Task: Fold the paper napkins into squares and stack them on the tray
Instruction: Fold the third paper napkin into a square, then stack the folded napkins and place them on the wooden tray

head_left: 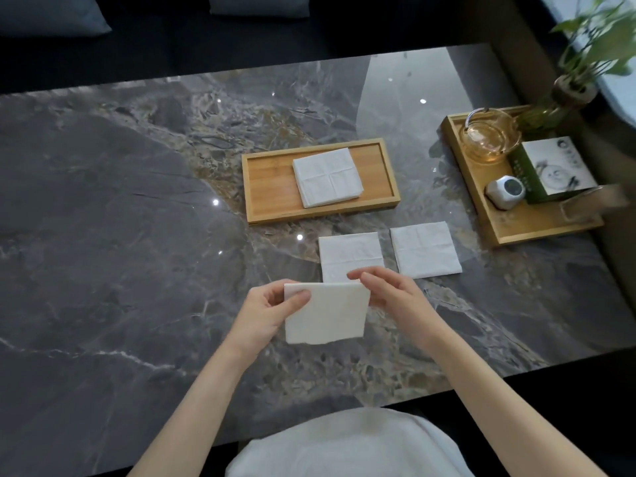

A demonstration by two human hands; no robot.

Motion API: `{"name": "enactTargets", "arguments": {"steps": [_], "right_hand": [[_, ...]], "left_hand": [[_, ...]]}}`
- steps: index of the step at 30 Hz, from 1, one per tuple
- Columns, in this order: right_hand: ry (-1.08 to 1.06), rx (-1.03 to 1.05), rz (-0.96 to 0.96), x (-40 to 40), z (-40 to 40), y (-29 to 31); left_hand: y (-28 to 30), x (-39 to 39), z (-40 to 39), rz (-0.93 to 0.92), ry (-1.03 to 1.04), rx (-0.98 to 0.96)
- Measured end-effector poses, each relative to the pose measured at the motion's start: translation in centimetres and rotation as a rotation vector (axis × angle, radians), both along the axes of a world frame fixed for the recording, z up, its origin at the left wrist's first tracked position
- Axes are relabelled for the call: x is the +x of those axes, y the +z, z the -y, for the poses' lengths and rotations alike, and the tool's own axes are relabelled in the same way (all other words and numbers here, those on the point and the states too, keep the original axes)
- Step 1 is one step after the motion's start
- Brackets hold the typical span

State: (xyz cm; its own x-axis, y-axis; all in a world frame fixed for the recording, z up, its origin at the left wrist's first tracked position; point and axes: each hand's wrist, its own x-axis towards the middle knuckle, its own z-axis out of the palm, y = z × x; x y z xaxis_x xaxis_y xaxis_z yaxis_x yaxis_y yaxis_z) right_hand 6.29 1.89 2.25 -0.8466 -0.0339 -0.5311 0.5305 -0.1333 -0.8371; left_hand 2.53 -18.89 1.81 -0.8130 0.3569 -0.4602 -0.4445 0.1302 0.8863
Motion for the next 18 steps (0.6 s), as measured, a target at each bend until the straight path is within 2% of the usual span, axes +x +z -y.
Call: {"name": "enactTargets", "arguments": {"steps": [3, 8, 13, 16, 18], "right_hand": [[-0.008, -0.010, 0.099, -0.5, -2.0, -0.4], [-0.119, 0.168, 0.121, -2.5, -4.1, -2.0], [-0.082, 0.322, 0.128, -5.1, -5.0, -4.0], [-0.034, 0.412, 0.144, -6.1, -5.2, -5.2], [-0.006, 0.471, 0.148, -6.5, -5.2, -5.6]], "left_hand": [[-0.4, -1.2, -3.1, 0.121, 0.071, 0.035], [-2.6, -3.2, -6.7, 0.191, 0.152, -0.092], [-4.7, -5.0, -7.9, 0.095, 0.230, -0.345], [-5.3, -5.4, -8.2, -0.052, 0.192, -0.567], [-5.3, -5.6, -8.4, -0.123, 0.170, -0.649]]}}
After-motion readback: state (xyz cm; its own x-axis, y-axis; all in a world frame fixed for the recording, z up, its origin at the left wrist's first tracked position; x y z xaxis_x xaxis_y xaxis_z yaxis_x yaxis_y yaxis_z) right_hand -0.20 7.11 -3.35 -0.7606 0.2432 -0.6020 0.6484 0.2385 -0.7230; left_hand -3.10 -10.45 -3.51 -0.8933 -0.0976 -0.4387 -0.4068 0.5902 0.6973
